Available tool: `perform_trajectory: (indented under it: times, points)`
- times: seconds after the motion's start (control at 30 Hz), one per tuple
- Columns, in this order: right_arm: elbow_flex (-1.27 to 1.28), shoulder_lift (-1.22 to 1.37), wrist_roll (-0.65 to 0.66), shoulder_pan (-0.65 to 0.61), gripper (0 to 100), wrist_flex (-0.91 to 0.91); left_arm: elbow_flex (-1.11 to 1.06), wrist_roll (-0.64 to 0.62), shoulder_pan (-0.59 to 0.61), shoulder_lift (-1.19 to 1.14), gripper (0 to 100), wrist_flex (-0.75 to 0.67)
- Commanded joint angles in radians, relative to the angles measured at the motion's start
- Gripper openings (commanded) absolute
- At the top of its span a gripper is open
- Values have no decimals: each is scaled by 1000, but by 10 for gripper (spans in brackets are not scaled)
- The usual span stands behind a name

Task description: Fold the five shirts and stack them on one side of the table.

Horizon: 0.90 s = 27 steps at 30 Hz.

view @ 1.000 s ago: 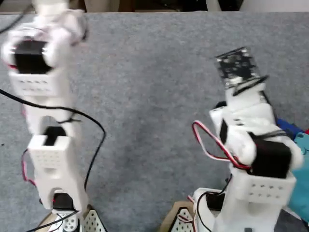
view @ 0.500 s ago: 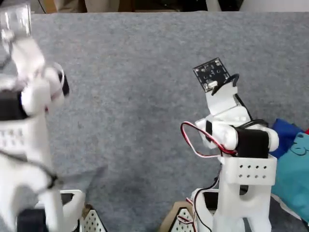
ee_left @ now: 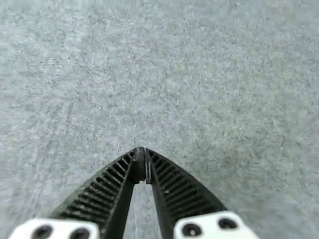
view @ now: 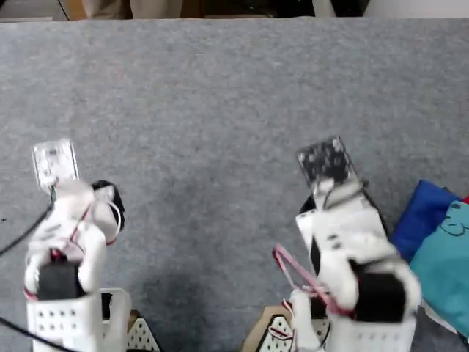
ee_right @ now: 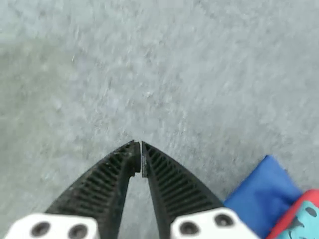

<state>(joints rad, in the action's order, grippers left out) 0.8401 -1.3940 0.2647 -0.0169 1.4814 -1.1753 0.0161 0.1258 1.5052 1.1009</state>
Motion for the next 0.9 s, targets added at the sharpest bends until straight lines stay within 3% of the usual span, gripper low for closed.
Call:
perform_trajectory:
  times: [0.0, 0.17, 0.37, 0.63, 0.87]
  points:
    - [200, -252, -6, -13, 5, -12, -137, -2, 0, 196, 18, -32]
    - [355, -553, 2, -16, 5, 12, -249, -2, 21, 323, 18, -31]
    - [526, -495, 2, -13, 5, -80, -293, -3, 112, 305, 18, -25]
    - [700, -526, 0, -12, 5, -110, -519, -5, 275, 305, 18, -64]
    - [848, -524, 0, -13, 5, -160, -516, -8, 339, 297, 18, -80]
